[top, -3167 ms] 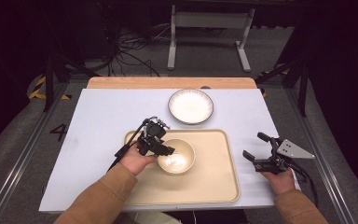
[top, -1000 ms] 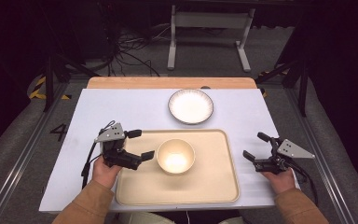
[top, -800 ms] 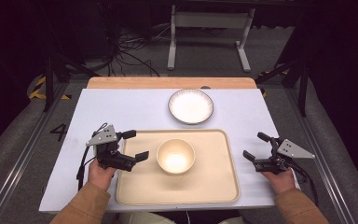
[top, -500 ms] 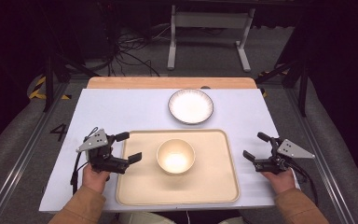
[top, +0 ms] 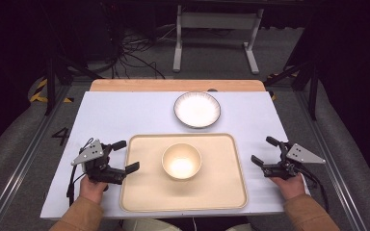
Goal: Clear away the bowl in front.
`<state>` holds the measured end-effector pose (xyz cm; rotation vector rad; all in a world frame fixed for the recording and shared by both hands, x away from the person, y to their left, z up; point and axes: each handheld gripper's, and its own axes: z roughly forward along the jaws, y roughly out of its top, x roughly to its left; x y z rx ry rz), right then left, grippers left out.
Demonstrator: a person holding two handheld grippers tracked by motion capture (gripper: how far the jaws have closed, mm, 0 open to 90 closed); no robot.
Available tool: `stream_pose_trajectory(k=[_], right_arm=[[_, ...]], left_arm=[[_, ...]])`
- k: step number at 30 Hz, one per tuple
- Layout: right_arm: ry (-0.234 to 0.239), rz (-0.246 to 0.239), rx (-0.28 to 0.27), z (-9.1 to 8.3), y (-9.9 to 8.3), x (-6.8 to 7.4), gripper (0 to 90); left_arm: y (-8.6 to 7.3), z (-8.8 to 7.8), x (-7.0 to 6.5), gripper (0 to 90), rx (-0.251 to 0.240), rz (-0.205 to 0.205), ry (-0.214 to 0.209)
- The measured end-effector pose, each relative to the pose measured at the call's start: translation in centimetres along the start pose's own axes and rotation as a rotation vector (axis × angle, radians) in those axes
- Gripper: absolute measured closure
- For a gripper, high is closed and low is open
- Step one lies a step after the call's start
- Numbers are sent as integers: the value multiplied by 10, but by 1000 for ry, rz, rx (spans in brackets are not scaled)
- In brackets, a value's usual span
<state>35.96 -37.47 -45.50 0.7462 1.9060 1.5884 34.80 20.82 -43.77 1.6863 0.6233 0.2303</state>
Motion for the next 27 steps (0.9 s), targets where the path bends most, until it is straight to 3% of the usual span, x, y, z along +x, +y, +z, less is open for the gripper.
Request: stream_pose_trajectory(k=[6, 21, 27], right_arm=[[1, 1, 1, 0, 0, 0, 35], [2, -1, 1, 0, 0, 0, 35], [2, -2, 0, 0, 0, 0, 35]], left_arm=[[-7, -3, 3, 33, 21, -7, -16], [-21, -11, 8, 25, 22, -26, -8], [-26, -10, 6, 19, 7, 14, -10]])
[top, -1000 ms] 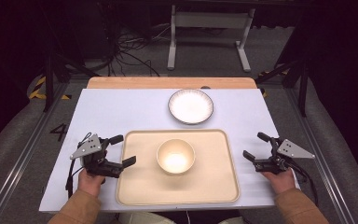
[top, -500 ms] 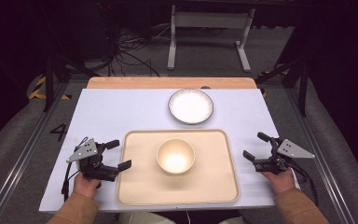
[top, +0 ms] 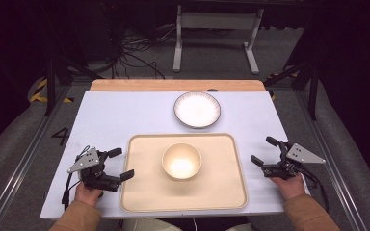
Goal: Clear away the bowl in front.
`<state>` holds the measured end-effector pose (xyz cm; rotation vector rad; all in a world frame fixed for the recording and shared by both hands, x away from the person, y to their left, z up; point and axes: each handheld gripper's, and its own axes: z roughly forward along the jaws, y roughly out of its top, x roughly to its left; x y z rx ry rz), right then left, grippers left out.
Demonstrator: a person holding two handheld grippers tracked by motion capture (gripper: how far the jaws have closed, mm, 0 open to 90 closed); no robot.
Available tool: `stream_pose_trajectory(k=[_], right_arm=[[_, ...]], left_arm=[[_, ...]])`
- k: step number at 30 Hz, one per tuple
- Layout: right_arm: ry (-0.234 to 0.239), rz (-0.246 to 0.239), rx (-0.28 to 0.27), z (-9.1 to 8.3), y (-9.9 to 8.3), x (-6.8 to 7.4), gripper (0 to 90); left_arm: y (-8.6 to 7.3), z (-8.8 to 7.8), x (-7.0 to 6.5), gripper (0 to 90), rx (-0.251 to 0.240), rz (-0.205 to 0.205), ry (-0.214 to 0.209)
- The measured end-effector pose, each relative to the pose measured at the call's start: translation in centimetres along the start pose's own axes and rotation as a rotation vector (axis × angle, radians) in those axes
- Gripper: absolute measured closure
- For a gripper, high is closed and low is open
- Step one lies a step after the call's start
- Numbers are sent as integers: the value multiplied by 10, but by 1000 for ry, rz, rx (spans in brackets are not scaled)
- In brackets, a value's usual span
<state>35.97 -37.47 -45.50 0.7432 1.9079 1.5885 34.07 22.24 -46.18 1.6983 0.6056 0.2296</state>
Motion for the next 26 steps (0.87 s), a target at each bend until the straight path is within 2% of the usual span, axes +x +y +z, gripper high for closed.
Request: stream_pose_trajectory(k=[2, 5, 13, 14, 17, 19, 26], right_arm=[[0, -1, 0, 0, 0, 0, 35], [0, -2, -1, 0, 0, 0, 35], [-1, -4, -1, 0, 0, 0, 35], [-1, -4, -1, 0, 0, 0, 35], [0, -3, -1, 0, 0, 0, 35], [0, -3, -1, 0, 0, 0, 35], [0, -3, -1, 0, 0, 0, 35]], left_arm=[[-1, 1, 0, 18, 0, 2, -1], [-4, 0, -1, 19, -19, -28, -5], [-5, 2, -6, 19, -6, 4, -5], [-4, 2, -5, 19, 2, 18, -5], [-4, 4, -7, 19, 16, 15, -12], [-4, 4, -7, 19, 28, 29, -12], [-4, 4, -7, 17, 31, 27, -11]])
